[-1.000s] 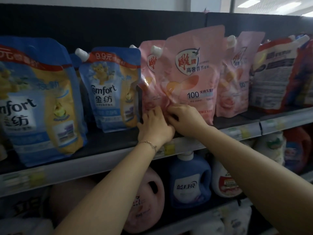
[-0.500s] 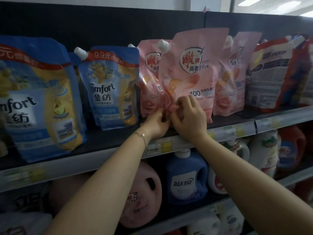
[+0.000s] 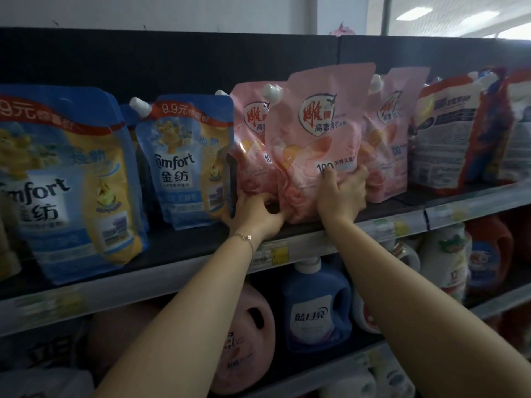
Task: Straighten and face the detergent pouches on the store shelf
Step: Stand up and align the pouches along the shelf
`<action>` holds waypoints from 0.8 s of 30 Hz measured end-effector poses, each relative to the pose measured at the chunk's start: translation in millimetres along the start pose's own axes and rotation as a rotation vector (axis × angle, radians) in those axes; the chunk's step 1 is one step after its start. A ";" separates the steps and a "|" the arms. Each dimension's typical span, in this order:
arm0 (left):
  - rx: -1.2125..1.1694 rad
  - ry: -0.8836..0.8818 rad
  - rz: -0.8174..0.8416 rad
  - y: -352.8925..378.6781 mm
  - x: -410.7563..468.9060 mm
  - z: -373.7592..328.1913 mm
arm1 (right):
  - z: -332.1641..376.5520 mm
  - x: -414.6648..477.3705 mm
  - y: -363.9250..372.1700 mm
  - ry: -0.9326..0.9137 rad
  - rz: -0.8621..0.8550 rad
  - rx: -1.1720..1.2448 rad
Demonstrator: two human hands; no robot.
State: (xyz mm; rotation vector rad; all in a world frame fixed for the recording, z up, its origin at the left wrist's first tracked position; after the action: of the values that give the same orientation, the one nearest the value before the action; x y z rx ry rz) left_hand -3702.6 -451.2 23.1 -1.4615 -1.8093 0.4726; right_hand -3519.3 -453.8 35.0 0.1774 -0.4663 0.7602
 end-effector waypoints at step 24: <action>-0.248 0.018 -0.205 -12.1 -1.6 4.1 | 17.2 -19.3 31.3 -0.336 0.675 -0.053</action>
State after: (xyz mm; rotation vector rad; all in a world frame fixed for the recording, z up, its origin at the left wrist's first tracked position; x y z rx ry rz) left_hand -3713.7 -455.4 28.2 -1.4137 -2.0333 0.1354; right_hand -3559.2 -448.8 40.9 0.0956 -0.8858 1.3864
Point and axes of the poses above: each hand's wrist, its own x-axis towards the middle knuckle, its own y-axis out of the palm, z = x × y, the point moved 5 cm from there along x, towards the middle knuckle, and after that the axes turned 2 degrees about -y, right-handed, at the moved point
